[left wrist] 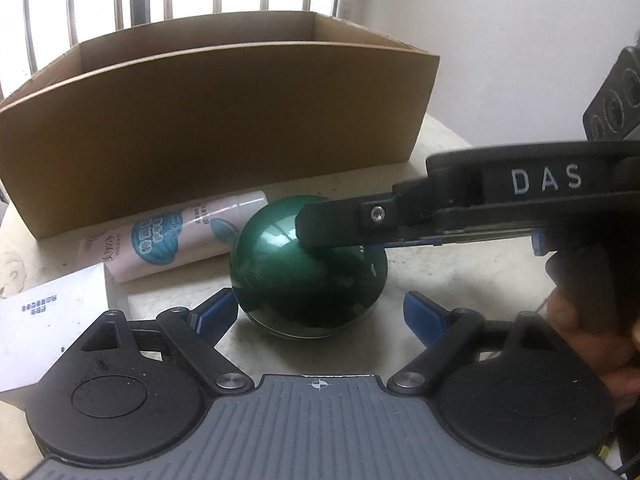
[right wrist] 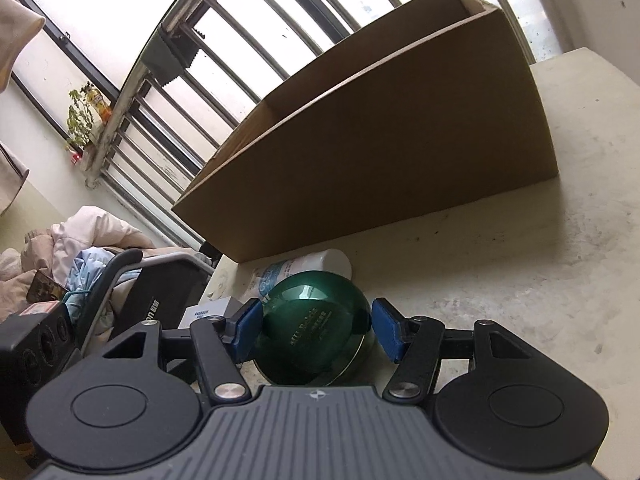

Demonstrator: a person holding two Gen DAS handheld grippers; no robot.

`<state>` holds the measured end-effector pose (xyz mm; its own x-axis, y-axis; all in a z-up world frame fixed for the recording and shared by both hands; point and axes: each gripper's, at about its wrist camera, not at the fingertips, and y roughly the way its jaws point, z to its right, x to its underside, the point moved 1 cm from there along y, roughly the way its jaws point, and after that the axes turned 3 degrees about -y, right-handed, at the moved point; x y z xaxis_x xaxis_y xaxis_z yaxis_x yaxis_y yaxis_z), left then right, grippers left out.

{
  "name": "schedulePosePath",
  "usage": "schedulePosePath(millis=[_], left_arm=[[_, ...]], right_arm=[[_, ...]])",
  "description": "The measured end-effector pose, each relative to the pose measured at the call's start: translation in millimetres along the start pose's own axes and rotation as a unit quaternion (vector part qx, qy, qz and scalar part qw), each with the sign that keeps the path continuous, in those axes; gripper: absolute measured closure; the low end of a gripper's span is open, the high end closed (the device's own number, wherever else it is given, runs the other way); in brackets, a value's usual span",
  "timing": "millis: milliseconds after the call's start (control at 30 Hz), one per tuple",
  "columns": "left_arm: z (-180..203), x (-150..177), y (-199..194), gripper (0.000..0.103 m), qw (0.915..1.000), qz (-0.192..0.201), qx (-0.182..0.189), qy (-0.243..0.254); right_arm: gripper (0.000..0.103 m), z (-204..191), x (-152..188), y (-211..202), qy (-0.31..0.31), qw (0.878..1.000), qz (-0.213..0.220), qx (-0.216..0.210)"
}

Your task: Organize objects

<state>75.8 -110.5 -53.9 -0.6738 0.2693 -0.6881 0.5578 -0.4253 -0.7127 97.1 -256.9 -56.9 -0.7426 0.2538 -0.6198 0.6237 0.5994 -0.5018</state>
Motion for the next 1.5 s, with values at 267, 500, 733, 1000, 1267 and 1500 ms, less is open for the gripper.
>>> schedulePosePath(millis=[267, 500, 733, 1000, 1267, 1500], left_arm=[[-4, 8, -2, 0.012, 0.9992, 0.002, 0.039, -0.001], [-3, 18, -5, 0.012, 0.9966, 0.018, 0.078, 0.019], [-1, 20, -3, 0.015, 0.9957, 0.036, 0.067, 0.053], [-8, 17, 8, 0.026, 0.9949, 0.061, 0.045, 0.066], [-8, 14, 13, 0.027, 0.9951, 0.057, 0.055, 0.059], [-11, 13, 15, 0.028, 0.9947, 0.058, 0.052, 0.067]], right_arm=[[0.039, 0, 1, -5, 0.018, 1.0, -0.001, 0.019], [0.039, -3, 9, -17, 0.026, 0.998, 0.007, 0.049], [0.039, -14, 7, -16, 0.009, 0.997, 0.005, 0.077], [0.033, -33, 5, -6, -0.038, 0.993, -0.01, 0.115], [0.033, -39, 6, -8, -0.05, 0.991, -0.02, 0.125], [0.027, -43, 9, -6, -0.067, 0.988, -0.029, 0.135]])
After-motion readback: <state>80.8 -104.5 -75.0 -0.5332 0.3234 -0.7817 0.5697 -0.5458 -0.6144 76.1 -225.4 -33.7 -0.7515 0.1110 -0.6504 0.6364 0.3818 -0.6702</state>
